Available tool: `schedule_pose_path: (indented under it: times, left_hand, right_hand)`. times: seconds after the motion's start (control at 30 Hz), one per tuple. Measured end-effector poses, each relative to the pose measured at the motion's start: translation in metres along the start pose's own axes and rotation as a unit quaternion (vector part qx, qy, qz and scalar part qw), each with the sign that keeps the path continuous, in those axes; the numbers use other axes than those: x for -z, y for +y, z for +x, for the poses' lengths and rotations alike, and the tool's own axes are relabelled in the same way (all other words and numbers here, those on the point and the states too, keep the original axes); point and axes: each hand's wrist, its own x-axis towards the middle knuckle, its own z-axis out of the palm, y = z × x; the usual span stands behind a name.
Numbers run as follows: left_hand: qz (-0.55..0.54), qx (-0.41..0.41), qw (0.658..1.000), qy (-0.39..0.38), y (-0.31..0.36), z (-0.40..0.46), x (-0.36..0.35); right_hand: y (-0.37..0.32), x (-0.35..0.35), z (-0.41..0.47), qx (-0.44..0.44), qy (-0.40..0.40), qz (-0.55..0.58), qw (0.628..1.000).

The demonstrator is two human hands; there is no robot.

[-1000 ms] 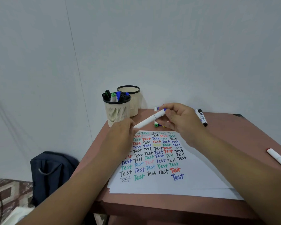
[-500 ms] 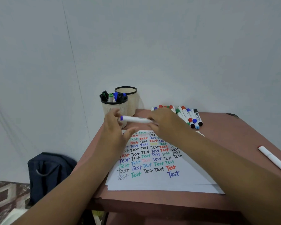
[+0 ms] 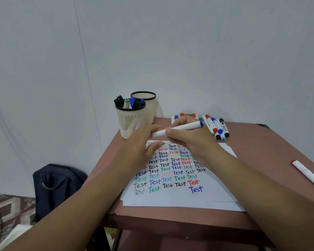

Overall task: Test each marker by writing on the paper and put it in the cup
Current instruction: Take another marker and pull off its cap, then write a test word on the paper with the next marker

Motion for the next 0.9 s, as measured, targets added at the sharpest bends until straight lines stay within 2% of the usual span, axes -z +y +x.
schedule_pose_path:
  times: [0.2,0.37,0.47,0.63,0.8,0.9]
  left_hand:
    - [0.007,-0.045,0.999,-0.013,0.004,0.002,0.000]
    - [-0.035,0.003,0.999,-0.031,0.014,-0.005,0.011]
    - [-0.041,0.013,0.998,-0.039,0.015,-0.006,0.012]
    - [-0.035,0.043,0.996,-0.076,0.012,-0.007,0.011]
    - [0.007,0.040,0.988,-0.151,0.025,-0.004,0.013]
    - [0.021,0.033,0.985,-0.167,0.023,-0.003,0.012]
  right_hand:
    - [0.008,-0.004,-0.004,-0.015,0.012,0.003,1.000]
    - [0.004,-0.003,-0.005,-0.033,-0.001,0.034,0.999]
    - [0.000,0.002,-0.006,-0.039,0.000,0.015,0.999]
    - [-0.009,0.015,-0.011,-0.052,0.063,0.087,0.993]
    - [-0.011,0.045,-0.032,-0.086,0.111,0.151,0.979]
    - [-0.010,0.061,-0.048,-0.103,0.119,0.139,0.978]
